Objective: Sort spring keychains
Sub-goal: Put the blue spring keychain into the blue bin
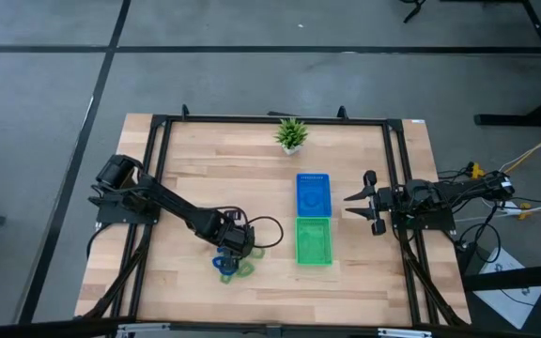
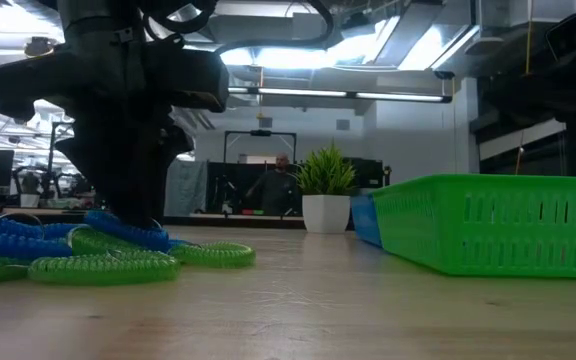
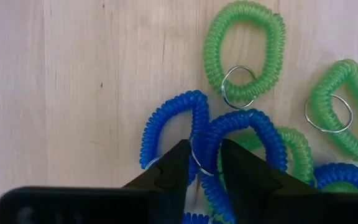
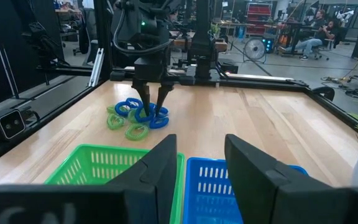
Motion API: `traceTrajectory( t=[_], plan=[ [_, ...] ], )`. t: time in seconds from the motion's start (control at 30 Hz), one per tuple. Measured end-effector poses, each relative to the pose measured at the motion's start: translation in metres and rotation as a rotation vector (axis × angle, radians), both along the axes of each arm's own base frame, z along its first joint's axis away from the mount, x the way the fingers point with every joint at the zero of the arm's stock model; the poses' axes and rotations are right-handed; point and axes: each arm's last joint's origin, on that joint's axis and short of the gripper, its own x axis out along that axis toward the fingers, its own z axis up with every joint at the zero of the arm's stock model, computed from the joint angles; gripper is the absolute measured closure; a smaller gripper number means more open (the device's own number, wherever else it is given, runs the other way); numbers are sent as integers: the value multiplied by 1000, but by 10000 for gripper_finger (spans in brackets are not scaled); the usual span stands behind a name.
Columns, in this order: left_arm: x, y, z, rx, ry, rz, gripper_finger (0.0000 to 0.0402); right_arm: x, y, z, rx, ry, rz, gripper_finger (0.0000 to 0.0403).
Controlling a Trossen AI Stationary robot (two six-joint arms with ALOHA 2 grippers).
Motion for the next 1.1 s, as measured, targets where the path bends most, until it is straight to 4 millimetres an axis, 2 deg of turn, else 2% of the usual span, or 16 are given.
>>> traceTrajectory(
  t=[0.27, 0.5, 0.8, 1.1],
  plan=[
    [0, 0, 0, 1, 1, -2, 379, 0, 0, 0, 0, 0, 0, 267],
    [-1, 0, 8, -8, -23, -8, 391, 0, 0, 0, 0, 0, 0, 267],
    [5, 0, 42, 50, -133, -69, 395, 0, 0, 0, 0, 0, 0, 267],
    [21, 8, 83, 278, -292, -137, 395, 0, 0, 0, 0, 0, 0, 267]
  ],
)
